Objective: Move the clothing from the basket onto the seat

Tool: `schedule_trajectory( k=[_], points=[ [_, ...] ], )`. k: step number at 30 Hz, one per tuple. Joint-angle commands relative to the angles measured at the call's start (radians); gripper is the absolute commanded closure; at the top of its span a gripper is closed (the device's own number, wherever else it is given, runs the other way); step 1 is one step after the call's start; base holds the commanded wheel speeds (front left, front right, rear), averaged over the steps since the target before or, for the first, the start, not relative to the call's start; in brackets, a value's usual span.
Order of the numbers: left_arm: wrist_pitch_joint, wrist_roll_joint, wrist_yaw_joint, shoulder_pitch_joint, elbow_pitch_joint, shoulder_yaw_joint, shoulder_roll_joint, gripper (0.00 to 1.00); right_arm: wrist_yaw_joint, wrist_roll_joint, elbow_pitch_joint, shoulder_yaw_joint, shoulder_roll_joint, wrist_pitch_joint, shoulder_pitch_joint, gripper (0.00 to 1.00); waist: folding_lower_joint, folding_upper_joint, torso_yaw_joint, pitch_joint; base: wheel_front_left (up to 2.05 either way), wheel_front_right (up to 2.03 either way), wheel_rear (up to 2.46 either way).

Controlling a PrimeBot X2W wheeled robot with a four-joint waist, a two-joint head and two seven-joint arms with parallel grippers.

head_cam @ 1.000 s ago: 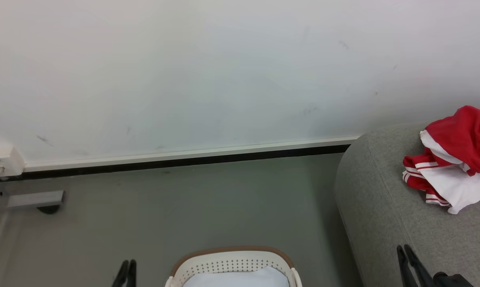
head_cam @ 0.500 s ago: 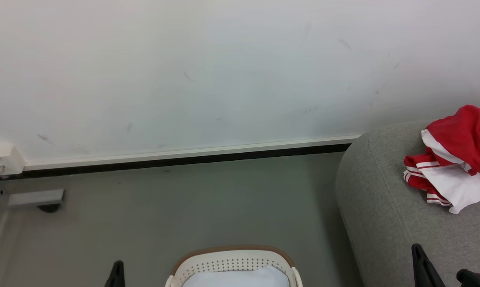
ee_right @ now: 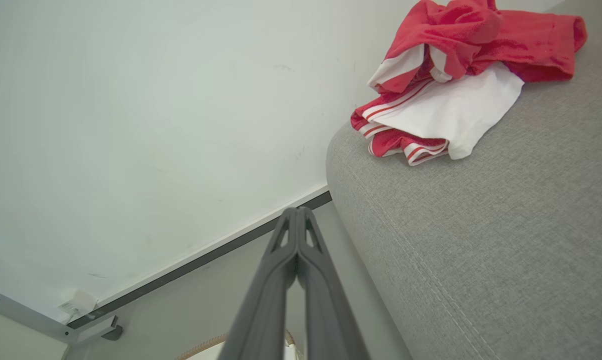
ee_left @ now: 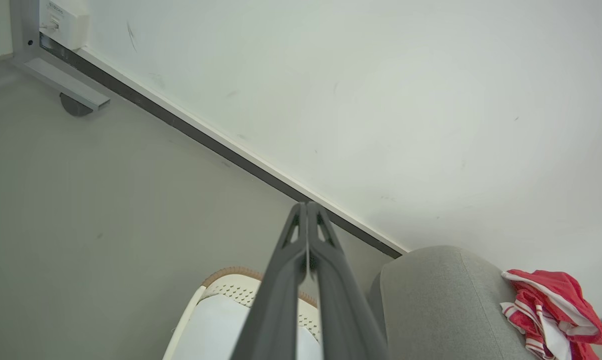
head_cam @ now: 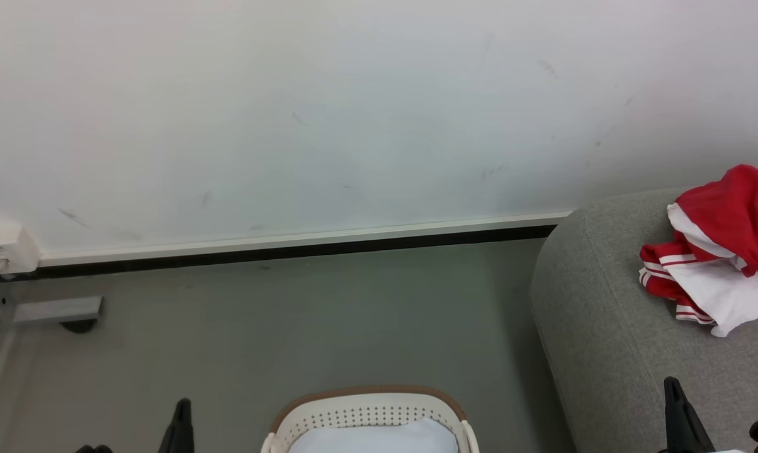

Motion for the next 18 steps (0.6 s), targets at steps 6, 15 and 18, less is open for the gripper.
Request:
schedule_trajectory(
  k=[6, 15, 18],
  points=[
    [0.027, -0.115, -0.011, -0.035, -0.016, 0.015, 0.005, 1.0, -0.001, 0.122, -0.028, -0.012, -0.008, 0.026, -0.031, 1.0, 0.0, 0.0, 0.001, 0.002, 0.0, 0.0, 0.0],
    [0.059, -0.235, -0.02, -0.051, -0.017, 0.024, 0.005, 1.0, -0.001, 0.25, -0.04, -0.021, -0.009, 0.058, -0.038, 1.0, 0.0, 0.0, 0.003, 0.005, 0.0, 0.0, 0.0],
    [0.069, -0.271, -0.022, -0.056, -0.017, 0.028, 0.005, 1.0, -0.001, 0.29, -0.044, -0.024, -0.009, 0.068, -0.04, 1.0, 0.0, 0.0, 0.004, 0.006, 0.0, 0.0, 0.0]
  ],
)
